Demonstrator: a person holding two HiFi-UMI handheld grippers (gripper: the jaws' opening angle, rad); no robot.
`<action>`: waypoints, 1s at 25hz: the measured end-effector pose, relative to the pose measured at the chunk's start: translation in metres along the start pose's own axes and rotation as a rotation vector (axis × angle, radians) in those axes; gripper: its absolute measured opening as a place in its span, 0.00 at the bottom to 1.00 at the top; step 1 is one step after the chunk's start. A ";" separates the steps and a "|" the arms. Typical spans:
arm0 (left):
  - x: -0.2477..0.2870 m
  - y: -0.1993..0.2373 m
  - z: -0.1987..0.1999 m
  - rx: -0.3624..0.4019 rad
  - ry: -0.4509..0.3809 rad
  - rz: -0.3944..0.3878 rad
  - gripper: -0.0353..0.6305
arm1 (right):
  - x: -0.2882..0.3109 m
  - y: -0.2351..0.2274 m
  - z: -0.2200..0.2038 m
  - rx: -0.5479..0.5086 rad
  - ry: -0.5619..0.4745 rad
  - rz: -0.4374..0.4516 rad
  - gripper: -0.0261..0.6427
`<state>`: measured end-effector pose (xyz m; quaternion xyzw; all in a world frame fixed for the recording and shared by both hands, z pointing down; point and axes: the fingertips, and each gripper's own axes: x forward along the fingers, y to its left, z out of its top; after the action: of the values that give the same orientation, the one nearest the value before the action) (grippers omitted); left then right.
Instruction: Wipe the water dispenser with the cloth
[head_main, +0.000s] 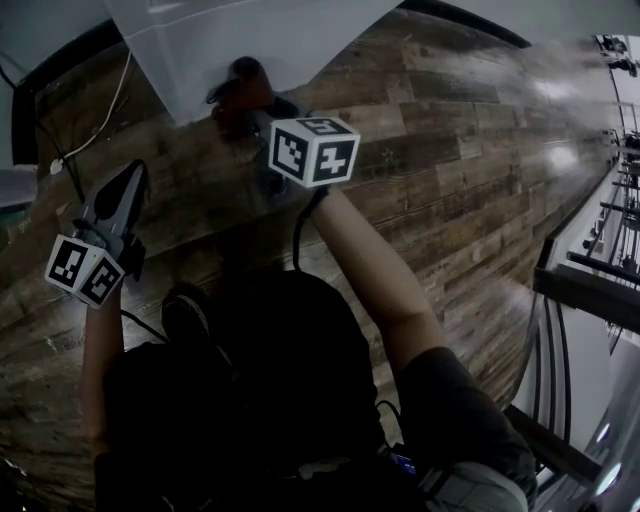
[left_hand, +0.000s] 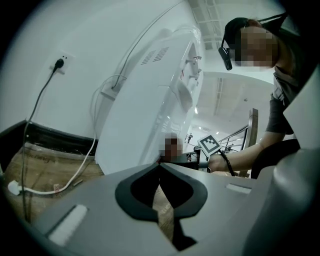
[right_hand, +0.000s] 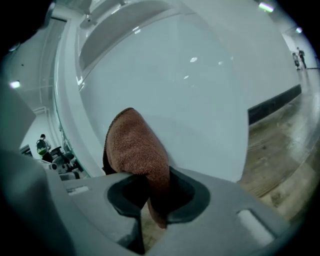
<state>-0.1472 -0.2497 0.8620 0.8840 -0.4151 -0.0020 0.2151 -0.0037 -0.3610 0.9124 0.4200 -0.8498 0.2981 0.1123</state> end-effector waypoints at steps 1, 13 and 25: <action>0.003 -0.003 0.001 0.001 -0.001 -0.008 0.07 | -0.007 -0.015 0.007 -0.001 -0.011 -0.032 0.13; 0.025 -0.015 0.032 0.080 -0.008 -0.077 0.07 | -0.058 -0.131 0.063 0.007 -0.047 -0.240 0.13; 0.018 -0.016 0.067 0.090 -0.066 -0.083 0.07 | -0.069 0.021 0.054 -0.192 -0.025 0.047 0.13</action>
<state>-0.1360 -0.2790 0.7976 0.9087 -0.3844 -0.0213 0.1612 0.0261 -0.3388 0.8304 0.3911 -0.8853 0.2124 0.1344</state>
